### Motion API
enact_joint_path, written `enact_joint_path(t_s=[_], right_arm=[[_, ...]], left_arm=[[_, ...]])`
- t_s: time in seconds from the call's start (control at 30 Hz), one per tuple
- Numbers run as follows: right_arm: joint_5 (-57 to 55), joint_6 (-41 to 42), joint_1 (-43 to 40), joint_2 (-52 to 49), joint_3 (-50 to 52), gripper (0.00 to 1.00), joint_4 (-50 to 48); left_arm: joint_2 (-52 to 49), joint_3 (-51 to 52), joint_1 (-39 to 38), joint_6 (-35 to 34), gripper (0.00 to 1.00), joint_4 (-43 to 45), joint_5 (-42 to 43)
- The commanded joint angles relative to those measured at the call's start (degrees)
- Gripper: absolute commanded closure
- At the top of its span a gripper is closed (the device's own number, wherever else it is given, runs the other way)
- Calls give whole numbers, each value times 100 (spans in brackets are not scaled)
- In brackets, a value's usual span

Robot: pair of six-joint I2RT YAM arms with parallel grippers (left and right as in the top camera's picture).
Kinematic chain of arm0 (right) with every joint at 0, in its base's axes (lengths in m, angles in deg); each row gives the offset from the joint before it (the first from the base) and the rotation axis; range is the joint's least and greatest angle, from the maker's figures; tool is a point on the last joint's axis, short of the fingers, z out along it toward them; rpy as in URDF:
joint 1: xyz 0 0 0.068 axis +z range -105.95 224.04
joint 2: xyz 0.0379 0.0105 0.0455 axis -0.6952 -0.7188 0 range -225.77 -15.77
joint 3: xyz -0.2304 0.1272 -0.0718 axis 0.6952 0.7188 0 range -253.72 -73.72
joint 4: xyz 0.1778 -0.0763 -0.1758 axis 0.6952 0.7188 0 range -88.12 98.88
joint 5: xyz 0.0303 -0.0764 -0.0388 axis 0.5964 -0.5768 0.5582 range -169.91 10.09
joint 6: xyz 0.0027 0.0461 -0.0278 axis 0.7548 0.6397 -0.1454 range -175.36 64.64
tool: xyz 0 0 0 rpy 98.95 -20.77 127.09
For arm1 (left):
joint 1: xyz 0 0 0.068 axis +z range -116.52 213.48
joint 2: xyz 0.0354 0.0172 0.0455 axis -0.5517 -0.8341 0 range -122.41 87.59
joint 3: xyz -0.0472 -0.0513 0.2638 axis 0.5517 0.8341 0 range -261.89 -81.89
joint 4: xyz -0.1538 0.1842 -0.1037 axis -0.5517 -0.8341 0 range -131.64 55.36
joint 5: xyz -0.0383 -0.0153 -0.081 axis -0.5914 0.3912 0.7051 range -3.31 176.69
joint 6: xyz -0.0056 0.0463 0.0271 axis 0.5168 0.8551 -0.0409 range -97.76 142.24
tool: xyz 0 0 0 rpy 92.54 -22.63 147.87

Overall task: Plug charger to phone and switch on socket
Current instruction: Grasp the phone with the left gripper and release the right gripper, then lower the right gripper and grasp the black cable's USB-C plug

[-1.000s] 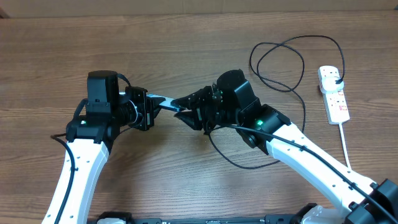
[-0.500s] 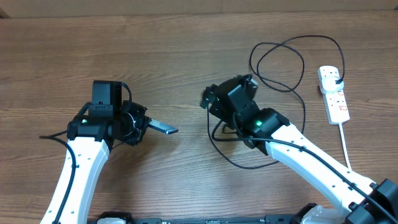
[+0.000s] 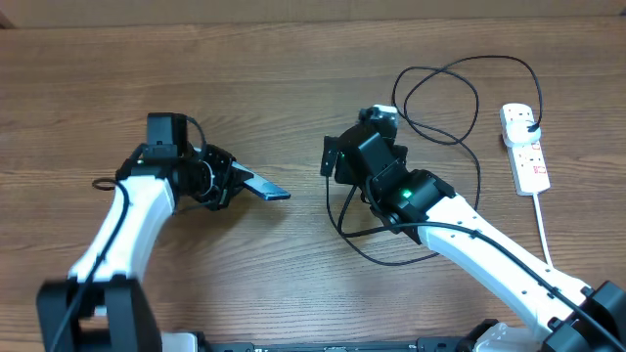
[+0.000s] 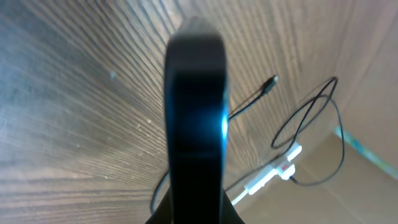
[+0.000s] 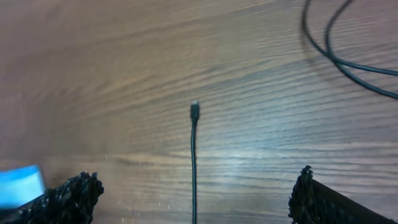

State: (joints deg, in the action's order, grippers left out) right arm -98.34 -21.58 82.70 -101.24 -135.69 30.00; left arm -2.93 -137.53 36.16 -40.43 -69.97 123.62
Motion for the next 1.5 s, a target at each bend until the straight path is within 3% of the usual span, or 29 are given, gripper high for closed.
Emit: enact_joint_path(t_s=[0.0, 0.23, 0.43, 1.0, 1.17, 1.47], right_arm=[[278, -584, -17, -160, -157, 0, -55], [767, -1025, -98, -1038, -820, 12, 223], [1211, -1027, -310, -1899, -1386, 28, 275], [1213, -1163, -428, -3171, -1386, 38, -269], [1213, -1158, -428, -3451, -1386, 57, -374], [1209, -1158, -428, -3501, -1386, 76, -531]], left_arm=[[-560, -39, 509, 951, 96, 98, 1652], [-1150, -39, 997, 1775, 96, 114, 3202], [-1126, -39, 942, 1770, 96, 111, 3230], [-1126, -39, 940, 1742, 96, 111, 3473], [-1126, -39, 940, 1722, 96, 111, 3471], [-1126, -39, 940, 1480, 96, 111, 3471]])
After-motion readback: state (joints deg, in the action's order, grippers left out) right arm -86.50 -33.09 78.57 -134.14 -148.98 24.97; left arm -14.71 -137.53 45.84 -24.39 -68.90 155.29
